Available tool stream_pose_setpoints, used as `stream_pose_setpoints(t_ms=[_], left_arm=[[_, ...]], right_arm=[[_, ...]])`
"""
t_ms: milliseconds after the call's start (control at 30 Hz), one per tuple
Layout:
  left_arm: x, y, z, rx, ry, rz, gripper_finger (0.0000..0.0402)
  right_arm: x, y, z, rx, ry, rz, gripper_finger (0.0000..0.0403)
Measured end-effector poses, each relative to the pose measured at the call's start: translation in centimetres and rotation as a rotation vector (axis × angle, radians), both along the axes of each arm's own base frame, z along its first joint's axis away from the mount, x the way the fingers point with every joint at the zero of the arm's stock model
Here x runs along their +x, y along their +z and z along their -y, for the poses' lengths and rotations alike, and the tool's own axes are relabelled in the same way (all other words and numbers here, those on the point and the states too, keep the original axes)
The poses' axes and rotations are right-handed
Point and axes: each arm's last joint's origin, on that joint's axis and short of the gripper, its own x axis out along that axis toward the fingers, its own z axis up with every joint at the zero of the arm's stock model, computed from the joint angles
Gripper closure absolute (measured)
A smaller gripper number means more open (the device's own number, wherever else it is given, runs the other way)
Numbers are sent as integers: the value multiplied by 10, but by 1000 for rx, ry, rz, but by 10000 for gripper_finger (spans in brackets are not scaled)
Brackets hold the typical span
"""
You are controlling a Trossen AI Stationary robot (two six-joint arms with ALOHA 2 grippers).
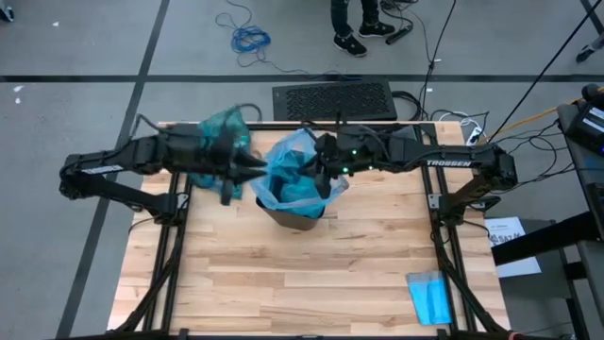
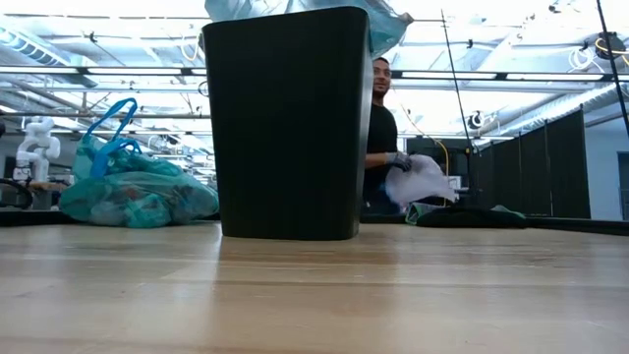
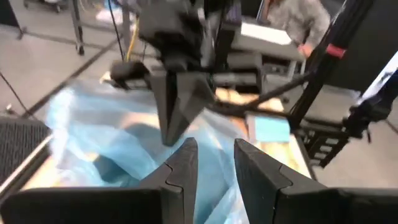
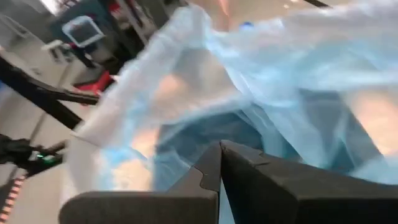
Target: Place trash/remove bag and relplace
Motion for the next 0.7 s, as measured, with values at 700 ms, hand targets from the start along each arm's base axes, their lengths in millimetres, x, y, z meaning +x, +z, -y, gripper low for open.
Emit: stream_pose_setpoints(t_ms=[700], left_arm=[[74, -54, 44, -151, -175, -235, 299]], right_arm=[[-26, -14, 84, 18, -207, -153, 403]])
